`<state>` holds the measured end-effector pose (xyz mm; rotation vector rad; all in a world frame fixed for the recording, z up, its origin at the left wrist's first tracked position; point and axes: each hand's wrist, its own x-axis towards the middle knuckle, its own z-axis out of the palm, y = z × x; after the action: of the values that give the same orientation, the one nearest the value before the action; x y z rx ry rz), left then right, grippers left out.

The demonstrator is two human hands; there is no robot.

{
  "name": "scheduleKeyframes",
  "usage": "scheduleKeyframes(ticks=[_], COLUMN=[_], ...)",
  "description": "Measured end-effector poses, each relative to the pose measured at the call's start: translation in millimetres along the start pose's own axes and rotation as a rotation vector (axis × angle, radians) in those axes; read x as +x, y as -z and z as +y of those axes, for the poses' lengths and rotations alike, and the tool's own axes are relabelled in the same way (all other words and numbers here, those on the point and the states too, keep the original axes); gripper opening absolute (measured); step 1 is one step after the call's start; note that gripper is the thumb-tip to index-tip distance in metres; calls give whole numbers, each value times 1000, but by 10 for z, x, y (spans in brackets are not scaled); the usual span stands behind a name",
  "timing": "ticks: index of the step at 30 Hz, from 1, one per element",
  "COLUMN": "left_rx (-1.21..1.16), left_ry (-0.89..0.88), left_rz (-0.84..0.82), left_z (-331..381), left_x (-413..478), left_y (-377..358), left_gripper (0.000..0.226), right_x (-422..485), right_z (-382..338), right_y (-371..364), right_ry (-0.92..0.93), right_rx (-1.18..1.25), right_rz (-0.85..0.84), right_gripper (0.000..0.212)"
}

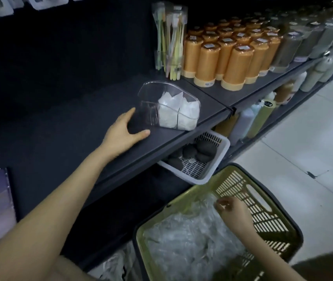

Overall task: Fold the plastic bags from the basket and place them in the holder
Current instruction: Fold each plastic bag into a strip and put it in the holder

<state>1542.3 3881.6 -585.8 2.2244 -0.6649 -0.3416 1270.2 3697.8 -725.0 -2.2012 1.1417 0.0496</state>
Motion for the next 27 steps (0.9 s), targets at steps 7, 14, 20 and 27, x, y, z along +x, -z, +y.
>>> scheduleKeyframes(ticks=[7, 14, 20, 27], left_rx=[539, 747, 768, 779], left_ry=[-130, -204, -212, -251], left_rz=[0, 76, 102, 126], left_z=[-302, -305, -328, -360], left_x=[-761, -799, -762, -745], left_y=[-121, -224, -245, -246], left_gripper=[69, 72, 65, 64], right_x=[-49, 70, 554, 625], right_z=[620, 1108, 1272, 962], right_y=[-864, -1211, -1298, -1276], right_ry=[-179, -429, -466, -407], right_rx=[-187, -110, -45, -210], right_rz=[-342, -146, -18, -84], right_gripper=[52, 86, 103, 31])
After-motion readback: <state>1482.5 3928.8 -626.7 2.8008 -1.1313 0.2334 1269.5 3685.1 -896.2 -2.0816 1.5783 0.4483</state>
